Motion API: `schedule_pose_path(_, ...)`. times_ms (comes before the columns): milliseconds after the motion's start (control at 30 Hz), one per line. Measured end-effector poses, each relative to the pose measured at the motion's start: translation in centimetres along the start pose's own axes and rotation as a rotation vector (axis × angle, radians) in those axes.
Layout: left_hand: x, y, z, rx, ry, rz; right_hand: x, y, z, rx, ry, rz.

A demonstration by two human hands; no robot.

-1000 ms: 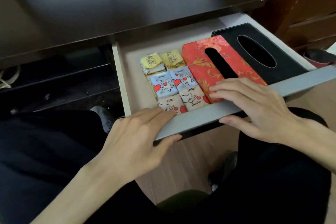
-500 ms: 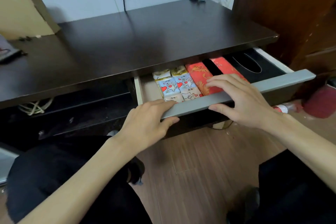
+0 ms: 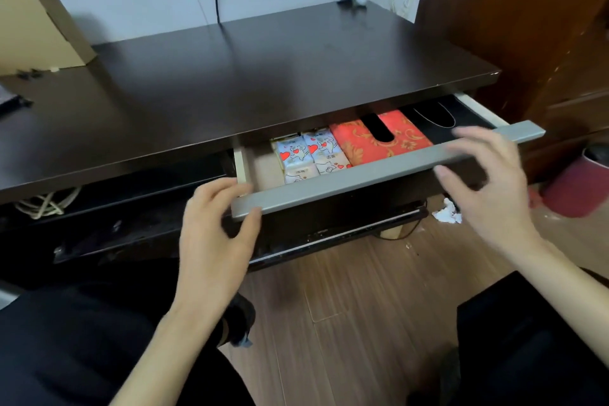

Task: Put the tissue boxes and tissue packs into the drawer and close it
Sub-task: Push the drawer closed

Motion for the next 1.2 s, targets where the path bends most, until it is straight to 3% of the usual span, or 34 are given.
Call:
schedule_pose_path(100, -0.8, 5.1, -1.6, 0.366, 0.326, 0.112, 1.4, 1.6, 4.4, -0.434, 0.055, 0.113)
schedule_pose_path(200, -4.5, 8.5, -0.7, 0.566, 0.474, -0.010, -0.5, 2.4, 6.2, -0.674, -0.055, 0.035)
schedule_pose_path(433, -7.9, 6.2, 0.8, 0.528, 0.420, -0.113, -3.6, 1.0, 8.0, -0.699, -0.095, -0.019)
schedule_pose_path(733, -10.4, 1.5, -0.5, 0.499, 0.432, 0.043, -7.0, -3.0, 7.8, -0.667, -0.137, 0.001)
schedule_pose_path(1033, -12.4, -2.6, -1.9, 0.373, 0.279, 0.078, -11.0, -6.0, 7.2, -0.687, -0.158, -0.036)
schedule_pose_path(1200, -13.5, -5.3, -2.9, 0.293, 0.091, -0.001, -13.5, -7.3, 6.7, -0.652, -0.175, -0.101)
Point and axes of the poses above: each hand's wrist, its own y-axis away from the middle knuckle, its own x-axis out of the back of the hand, z = x × y, the point moved 6 cm from there along -y, towards the middle knuckle
